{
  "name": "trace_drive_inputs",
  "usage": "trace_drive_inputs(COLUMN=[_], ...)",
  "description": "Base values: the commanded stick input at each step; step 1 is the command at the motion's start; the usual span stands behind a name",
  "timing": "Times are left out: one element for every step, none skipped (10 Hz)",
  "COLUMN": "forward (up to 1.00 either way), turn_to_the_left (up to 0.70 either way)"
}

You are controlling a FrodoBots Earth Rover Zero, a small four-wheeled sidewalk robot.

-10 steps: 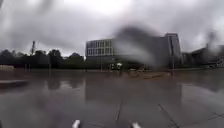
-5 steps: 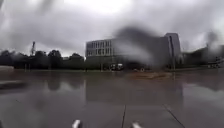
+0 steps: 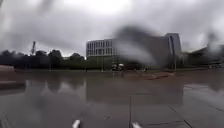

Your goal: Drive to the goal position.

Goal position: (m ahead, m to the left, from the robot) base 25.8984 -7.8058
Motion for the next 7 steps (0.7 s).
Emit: trace_drive_inputs(forward=[0.7,0.7,0.7,0.7,0.7,0.7,0.7], turn_to_the_left=[0.0,0.0,0.0,0.0,0.0,0.0,0.0])
